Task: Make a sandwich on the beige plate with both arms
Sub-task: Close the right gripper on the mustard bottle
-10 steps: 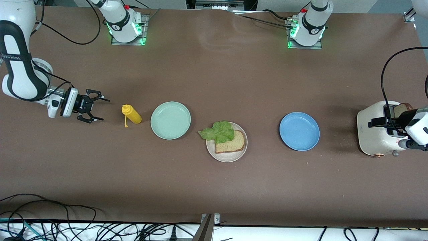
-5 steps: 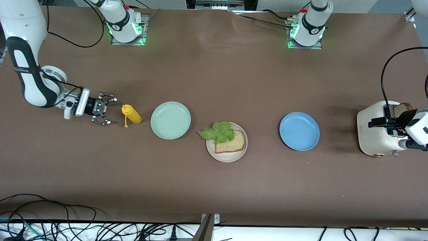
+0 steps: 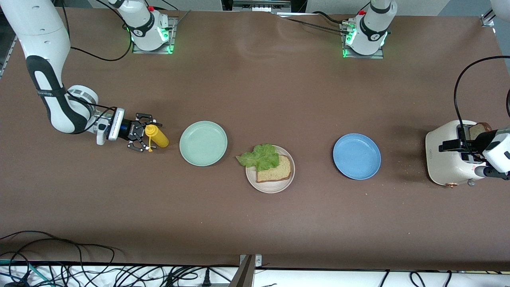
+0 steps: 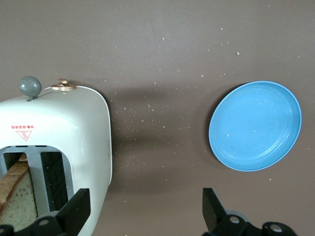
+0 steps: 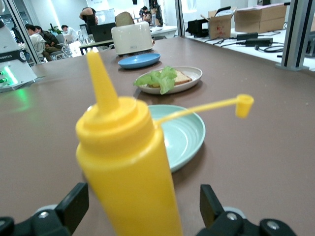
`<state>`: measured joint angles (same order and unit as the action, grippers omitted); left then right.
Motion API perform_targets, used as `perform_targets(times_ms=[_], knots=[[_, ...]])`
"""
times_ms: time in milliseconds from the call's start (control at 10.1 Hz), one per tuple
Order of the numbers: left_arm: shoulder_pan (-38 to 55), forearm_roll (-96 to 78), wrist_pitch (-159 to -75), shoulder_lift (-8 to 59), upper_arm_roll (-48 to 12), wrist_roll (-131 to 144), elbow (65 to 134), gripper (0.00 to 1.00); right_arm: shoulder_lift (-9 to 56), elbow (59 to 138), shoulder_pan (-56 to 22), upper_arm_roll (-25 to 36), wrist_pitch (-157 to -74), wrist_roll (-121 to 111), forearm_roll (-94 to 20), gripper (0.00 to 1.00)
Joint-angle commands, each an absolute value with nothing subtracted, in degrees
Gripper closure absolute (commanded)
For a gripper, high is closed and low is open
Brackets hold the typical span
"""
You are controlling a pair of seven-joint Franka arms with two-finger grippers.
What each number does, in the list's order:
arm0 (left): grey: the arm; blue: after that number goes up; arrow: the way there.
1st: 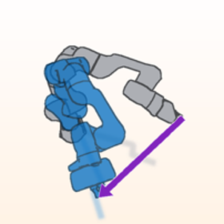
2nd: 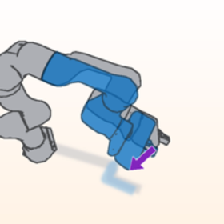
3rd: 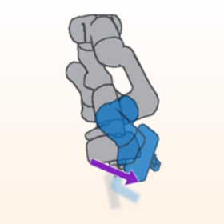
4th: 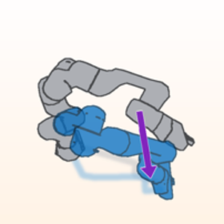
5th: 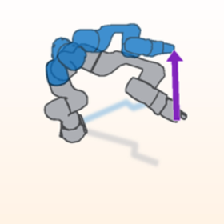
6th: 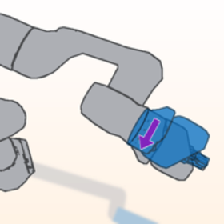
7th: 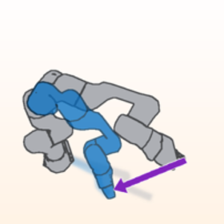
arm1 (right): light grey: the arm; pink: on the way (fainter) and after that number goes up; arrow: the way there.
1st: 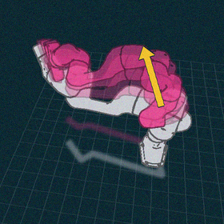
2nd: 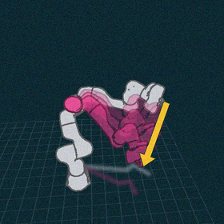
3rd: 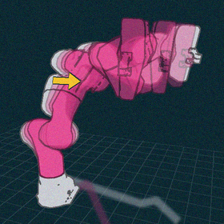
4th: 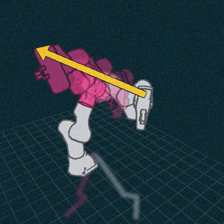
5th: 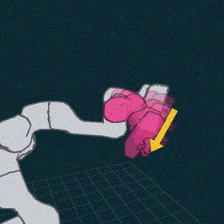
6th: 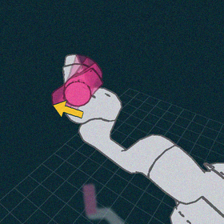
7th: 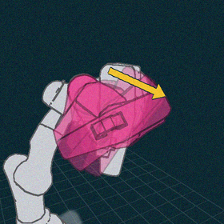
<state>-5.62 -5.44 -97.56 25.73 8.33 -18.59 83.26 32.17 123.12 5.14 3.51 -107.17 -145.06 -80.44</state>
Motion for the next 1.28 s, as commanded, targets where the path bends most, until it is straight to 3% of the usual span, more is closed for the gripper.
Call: perform_targets(times_ms=[0, 99, 395, 691, 889, 1185], knots=[[-5.5, -3.5, -96.4, 25.3, 8.3, -17.9, 82.7, 0.0, 32.3, 122.6, 5.7, 1.9, -106.5, -146.3, -82.1, 0.55], [-5.5, -3.5, -96.4, 25.3, 8.3, -17.9, 82.7, 0.0, 32.4, 122.6, 5.7, 1.9, -106.5, -146.0, -81.7, 0.75], [-5.5, -3.5, -96.4, 25.3, 8.3, -17.9, 82.7, 0.0, 31.4, 122.2, 5.7, 2.0, -106.0, -144.9, -81.3, 0.91], [-5.5, -3.5, -96.4, 25.3, 8.3, -17.9, 82.7, 0.0, 29.1, 120.4, 5.3, 1.8, -105.6, -134.7, -78.4, 0.97], [-5.5, -3.5, -96.4, 25.3, 8.3, -17.9, 82.8, 0.0, 28.0, 114.5, 5.2, -0.8, -106.5, -116.8, -69.6, 0.97], [-5.5, -3.5, -96.4, 25.3, 8.3, -17.9, 82.8, 0.0, 28.2, 106.2, 4.0, -6.7, -115.8, -95.1, -55.5, 0.97]])
